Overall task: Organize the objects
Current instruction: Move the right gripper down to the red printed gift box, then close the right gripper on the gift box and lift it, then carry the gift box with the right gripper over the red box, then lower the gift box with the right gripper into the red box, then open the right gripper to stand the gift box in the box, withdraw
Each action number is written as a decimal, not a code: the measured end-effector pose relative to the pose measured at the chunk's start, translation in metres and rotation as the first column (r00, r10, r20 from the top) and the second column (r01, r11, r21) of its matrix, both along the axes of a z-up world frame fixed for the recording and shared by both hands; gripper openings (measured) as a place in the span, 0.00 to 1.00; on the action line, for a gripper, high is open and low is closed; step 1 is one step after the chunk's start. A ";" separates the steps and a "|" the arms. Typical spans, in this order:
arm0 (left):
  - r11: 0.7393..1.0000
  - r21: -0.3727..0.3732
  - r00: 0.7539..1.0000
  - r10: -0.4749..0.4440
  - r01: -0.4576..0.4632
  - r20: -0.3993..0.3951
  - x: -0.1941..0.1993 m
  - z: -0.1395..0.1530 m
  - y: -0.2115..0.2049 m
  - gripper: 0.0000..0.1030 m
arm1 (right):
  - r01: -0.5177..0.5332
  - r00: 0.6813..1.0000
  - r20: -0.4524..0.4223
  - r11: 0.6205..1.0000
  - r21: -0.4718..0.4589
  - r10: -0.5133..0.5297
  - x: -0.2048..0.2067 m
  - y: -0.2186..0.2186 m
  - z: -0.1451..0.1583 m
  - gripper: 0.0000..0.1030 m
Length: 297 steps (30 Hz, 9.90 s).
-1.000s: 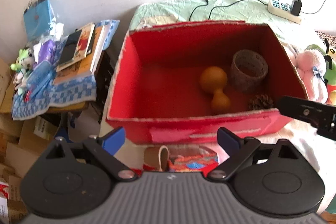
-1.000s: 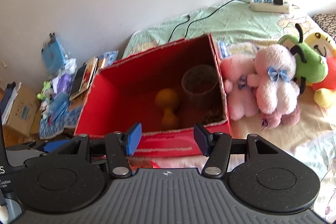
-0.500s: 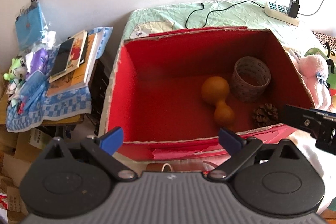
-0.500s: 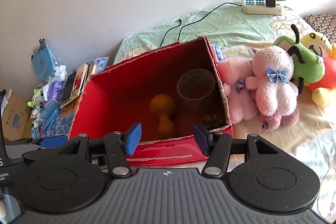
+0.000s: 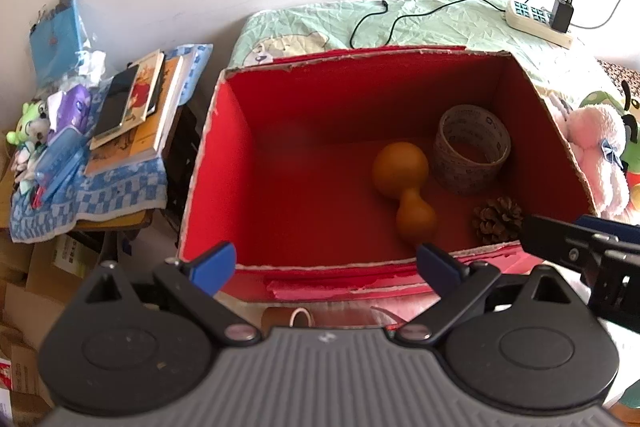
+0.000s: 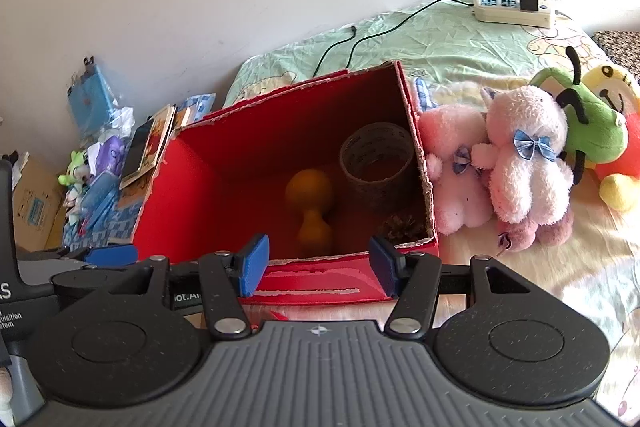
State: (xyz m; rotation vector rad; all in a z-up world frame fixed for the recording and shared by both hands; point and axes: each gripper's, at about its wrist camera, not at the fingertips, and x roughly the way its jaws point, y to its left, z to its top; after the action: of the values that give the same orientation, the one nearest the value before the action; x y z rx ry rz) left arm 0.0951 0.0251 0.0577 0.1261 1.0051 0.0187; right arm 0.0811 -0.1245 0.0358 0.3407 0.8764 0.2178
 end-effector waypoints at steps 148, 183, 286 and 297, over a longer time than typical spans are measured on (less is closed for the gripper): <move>0.958 -0.105 0.964 -0.267 0.267 0.010 0.109 -0.015 0.045 0.81 | -0.355 0.919 -0.128 0.924 0.142 0.373 0.148 0.063 -0.027 0.50; 0.970 -0.126 0.955 -0.228 0.206 -0.189 0.151 -0.071 0.036 0.83 | -0.223 0.924 -0.278 0.961 0.164 0.262 0.169 0.056 -0.074 0.35; 0.960 -0.007 0.959 -0.280 0.280 -0.048 0.136 -0.071 0.019 0.89 | -0.052 0.989 -0.129 0.991 0.122 0.068 0.154 0.037 -0.063 0.34; 0.966 -0.017 0.965 -0.259 0.259 -0.036 0.134 -0.067 0.023 0.89 | -0.021 0.995 -0.098 0.994 0.110 0.032 0.148 0.033 -0.058 0.34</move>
State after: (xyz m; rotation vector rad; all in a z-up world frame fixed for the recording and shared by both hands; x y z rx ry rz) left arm 0.2295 0.0478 -0.0088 0.2473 1.0199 -0.2297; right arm 0.2291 -0.0919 -0.0222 0.4451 0.9703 0.2756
